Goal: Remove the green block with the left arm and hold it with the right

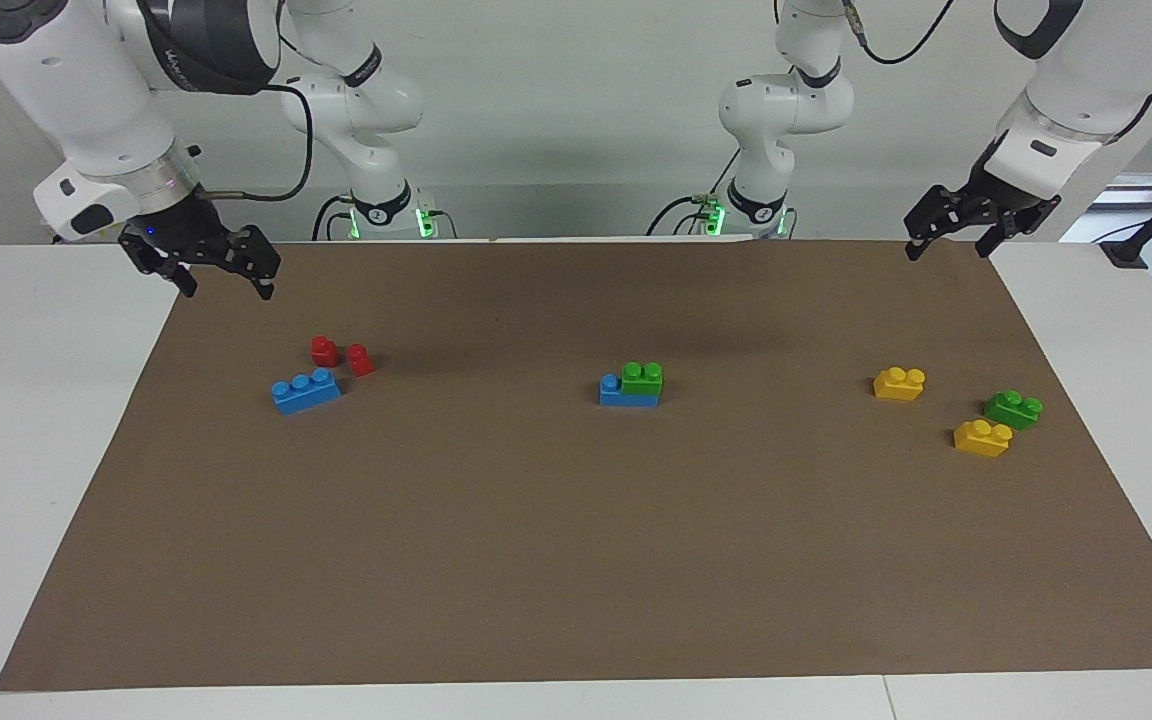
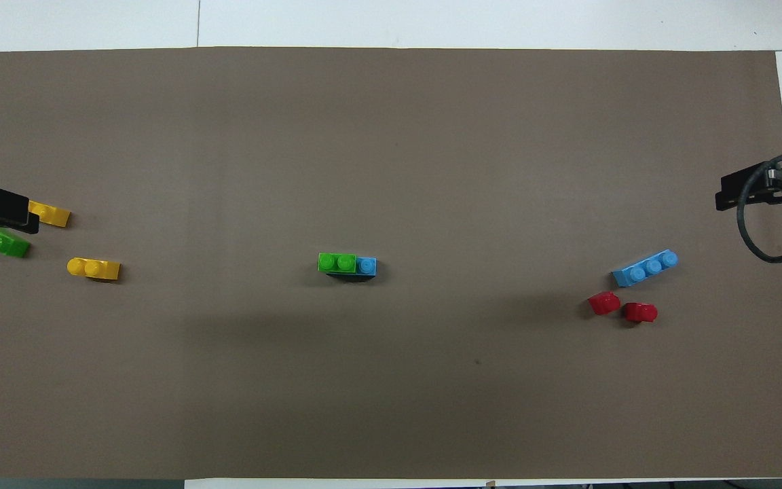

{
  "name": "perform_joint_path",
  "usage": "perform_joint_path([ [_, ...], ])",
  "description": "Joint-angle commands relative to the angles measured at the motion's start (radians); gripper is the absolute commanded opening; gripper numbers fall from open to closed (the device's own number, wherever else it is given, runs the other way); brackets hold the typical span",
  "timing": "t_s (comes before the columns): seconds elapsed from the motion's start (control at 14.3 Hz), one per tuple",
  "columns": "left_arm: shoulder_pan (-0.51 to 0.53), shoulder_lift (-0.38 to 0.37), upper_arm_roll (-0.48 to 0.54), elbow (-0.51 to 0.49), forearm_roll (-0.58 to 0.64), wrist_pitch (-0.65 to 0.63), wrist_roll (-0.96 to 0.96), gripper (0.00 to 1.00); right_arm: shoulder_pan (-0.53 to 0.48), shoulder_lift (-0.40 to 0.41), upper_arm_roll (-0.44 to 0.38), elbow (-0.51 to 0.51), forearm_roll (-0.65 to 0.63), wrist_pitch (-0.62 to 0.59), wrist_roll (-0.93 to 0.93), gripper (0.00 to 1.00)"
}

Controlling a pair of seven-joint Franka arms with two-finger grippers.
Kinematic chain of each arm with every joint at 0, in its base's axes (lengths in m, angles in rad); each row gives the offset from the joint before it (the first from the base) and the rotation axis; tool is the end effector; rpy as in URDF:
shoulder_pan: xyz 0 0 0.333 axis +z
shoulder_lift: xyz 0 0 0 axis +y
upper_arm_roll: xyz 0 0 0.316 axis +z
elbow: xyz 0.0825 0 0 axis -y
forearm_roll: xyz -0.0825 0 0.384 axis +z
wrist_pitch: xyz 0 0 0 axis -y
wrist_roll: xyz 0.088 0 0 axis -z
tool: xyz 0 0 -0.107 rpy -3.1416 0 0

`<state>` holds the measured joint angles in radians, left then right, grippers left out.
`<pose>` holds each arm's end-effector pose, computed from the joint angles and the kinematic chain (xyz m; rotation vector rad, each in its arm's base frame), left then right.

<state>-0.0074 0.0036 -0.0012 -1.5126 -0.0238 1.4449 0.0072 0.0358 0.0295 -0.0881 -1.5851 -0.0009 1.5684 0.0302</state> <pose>0.5427 -0.0075 0.6391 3.1158 -0.0280 -0.1112 0.5612 -0.0288 0.6011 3.1351 -0.1294 -0.0724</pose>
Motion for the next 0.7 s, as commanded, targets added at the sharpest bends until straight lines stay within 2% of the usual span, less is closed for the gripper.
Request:
perform_joint_path([
  [0.0,-0.006,-0.028,0.003,-0.032,0.007,0.019,0.004,1.00,-0.007,-0.010,0.005,-0.012,-0.019,0.004,0.002,1.00],
  [0.63,-0.006,-0.028,0.003,-0.034,0.007,0.017,0.004,1.00,-0.022,-0.010,0.005,-0.016,-0.018,0.044,0.020,0.99],
])
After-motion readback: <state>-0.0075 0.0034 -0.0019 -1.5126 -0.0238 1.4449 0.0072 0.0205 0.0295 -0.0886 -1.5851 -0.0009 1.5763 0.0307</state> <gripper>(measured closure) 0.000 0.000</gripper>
